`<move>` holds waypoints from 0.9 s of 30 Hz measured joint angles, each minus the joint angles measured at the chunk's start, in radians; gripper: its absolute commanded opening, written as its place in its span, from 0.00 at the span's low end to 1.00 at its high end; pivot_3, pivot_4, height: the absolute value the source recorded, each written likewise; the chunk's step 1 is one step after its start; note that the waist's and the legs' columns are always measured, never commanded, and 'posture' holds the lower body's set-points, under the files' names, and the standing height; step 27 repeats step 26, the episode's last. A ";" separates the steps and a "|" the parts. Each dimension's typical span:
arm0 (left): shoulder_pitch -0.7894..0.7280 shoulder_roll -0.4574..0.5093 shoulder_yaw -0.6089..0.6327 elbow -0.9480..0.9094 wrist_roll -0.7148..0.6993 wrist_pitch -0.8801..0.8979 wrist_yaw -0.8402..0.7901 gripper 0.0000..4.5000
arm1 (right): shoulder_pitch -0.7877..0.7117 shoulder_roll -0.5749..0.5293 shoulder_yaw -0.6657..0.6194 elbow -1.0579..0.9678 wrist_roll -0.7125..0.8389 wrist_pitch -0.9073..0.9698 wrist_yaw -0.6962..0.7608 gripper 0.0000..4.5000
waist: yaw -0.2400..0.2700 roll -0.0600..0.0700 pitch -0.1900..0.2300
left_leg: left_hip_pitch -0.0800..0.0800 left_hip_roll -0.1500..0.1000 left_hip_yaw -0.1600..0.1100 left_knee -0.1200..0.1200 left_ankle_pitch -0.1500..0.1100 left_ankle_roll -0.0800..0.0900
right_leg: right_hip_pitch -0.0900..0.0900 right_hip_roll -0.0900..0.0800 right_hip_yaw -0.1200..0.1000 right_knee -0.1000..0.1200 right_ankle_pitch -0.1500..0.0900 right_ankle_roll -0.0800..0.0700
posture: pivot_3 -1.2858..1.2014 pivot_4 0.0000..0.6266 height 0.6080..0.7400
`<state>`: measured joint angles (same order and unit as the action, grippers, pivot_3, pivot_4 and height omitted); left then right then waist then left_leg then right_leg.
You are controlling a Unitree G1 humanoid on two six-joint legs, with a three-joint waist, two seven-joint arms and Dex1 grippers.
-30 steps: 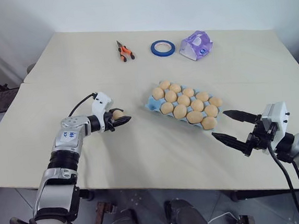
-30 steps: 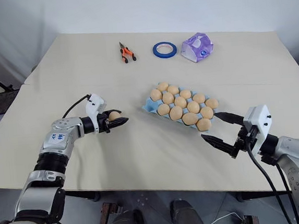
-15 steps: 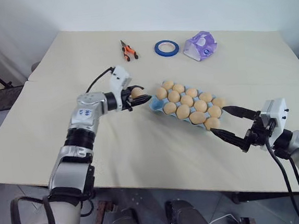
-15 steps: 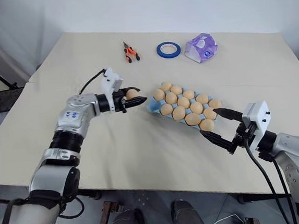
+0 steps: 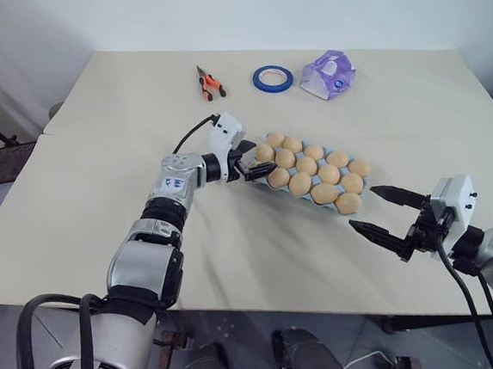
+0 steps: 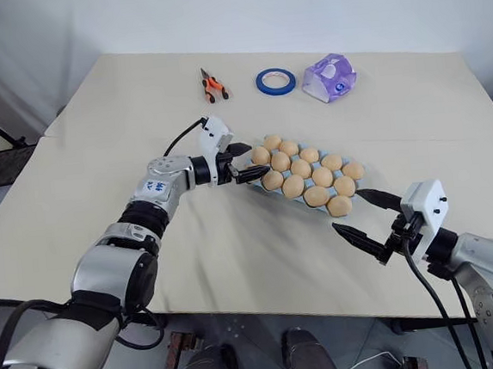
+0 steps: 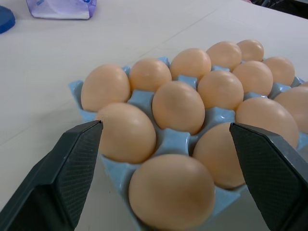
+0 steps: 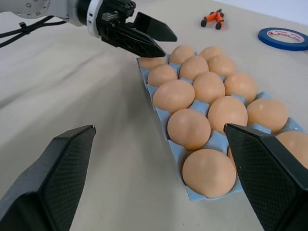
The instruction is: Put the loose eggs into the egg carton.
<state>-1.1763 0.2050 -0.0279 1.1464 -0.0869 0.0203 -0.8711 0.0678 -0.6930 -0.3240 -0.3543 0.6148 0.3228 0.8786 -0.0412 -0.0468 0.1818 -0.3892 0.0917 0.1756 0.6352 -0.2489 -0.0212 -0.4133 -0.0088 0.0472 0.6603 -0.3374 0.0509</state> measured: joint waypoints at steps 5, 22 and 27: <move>0.009 0.056 0.043 -0.059 -0.029 0.035 -0.084 1.00 | -0.032 0.000 0.002 0.005 0.000 -0.003 0.004 1.00 | -0.006 0.000 0.000 | 0.000 0.000 0.000 0.000 0.000 0.000 | 0.000 0.000 0.000 0.000 0.000 0.000 | 0.52 0.24 1.00; 0.459 0.451 0.120 -0.636 -0.161 0.154 -0.361 1.00 | -0.181 -0.081 0.039 0.232 -0.055 -0.082 0.192 1.00 | -0.014 0.001 0.000 | 0.002 0.005 0.000 0.004 0.001 0.002 | 0.003 -0.002 -0.001 0.003 0.001 0.000 | 0.52 0.24 1.00; 0.505 0.453 0.118 -0.664 -0.163 0.176 -0.364 1.00 | -0.221 -0.080 0.082 0.267 -0.073 -0.094 0.221 1.00 | -0.012 0.001 0.000 | 0.001 0.006 -0.001 0.004 0.000 0.002 | 0.002 -0.001 -0.002 0.002 0.001 0.000 | 0.52 0.24 1.00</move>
